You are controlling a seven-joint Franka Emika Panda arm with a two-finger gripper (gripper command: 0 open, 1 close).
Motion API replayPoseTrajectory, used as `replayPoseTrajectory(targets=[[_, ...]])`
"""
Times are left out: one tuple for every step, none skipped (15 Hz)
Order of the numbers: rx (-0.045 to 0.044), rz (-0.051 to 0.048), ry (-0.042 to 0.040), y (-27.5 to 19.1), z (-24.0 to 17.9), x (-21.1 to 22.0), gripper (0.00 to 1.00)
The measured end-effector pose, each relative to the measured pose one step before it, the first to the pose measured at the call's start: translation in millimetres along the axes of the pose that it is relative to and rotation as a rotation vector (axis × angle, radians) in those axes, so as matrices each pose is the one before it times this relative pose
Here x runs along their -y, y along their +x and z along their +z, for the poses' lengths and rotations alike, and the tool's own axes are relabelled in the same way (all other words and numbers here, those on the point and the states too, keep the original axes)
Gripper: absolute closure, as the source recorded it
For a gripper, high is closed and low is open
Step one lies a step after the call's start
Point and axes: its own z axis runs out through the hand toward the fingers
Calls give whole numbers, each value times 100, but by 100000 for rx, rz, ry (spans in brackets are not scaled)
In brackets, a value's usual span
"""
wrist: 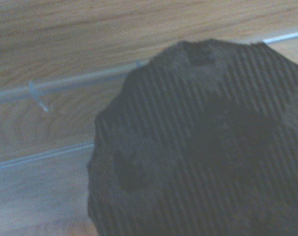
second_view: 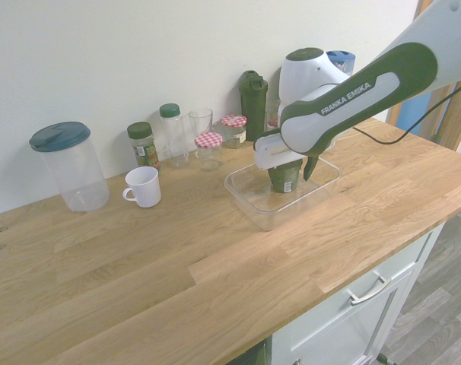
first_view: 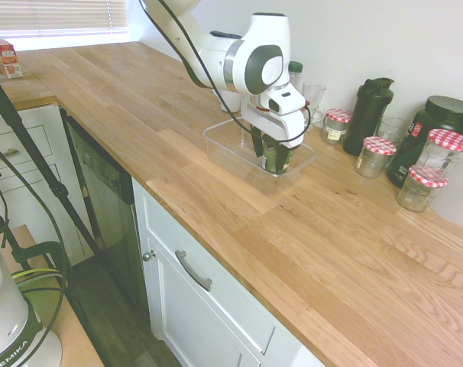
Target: Put the cereal into the container
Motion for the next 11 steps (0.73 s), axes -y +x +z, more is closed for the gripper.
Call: replayPoseTrajectory(targets=[[335, -162, -465, -75, -1074, -606, 0], [411, 66, -417, 46, -1290, -583, 0], [139, 28, -432, 154, -1545, -654, 0], [312, -465, -894, 164, -1555, -740, 0], [1010, -936, -1227, 106, -1530, -876, 0], [1465, -1401, -1237, 72, -1593, -1007, 0], [1611, -1426, -1048, -43, -1463, -974, 0], [1584, -1690, -1031, -77, -1352, -1000, 0], [1712, -1777, -527, 4, -1123, -1005, 0], [1488, -1707, -210, 112, -768, -914, 0], [804, -1307, -258, 203, -364, -915, 0]])
